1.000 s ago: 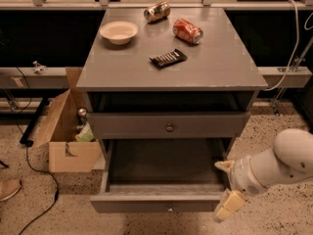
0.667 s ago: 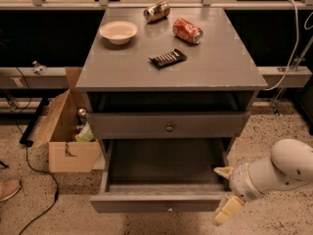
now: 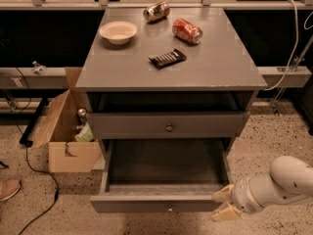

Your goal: Close middle drawer

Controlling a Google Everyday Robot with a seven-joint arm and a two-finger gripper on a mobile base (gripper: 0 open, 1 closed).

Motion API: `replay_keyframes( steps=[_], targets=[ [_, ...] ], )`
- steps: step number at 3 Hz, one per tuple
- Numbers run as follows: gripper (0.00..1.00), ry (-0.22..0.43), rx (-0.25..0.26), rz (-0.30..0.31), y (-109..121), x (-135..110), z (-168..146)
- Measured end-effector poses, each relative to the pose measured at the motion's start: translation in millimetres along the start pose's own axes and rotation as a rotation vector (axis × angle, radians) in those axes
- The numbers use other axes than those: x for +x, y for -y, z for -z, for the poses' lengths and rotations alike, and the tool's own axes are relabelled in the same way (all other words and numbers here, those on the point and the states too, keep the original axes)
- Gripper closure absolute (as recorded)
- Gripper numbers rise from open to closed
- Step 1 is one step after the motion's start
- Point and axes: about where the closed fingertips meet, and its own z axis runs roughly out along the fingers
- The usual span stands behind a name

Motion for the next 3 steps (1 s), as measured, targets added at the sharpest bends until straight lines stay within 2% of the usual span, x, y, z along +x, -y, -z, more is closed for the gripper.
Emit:
replay_keyframes(
  steps=[1,2,3],
  targets=[
    [0.73,-0.040,-0.020,-0.066,-1.1,29.3,-29.6],
    [0.96,-0.040,-0.043,-0.116,-2.9,48.8,-55.3],
    [1.00,-0.013,-0.063,-0.157,0.7,61.8,-83.2]
  ],
)
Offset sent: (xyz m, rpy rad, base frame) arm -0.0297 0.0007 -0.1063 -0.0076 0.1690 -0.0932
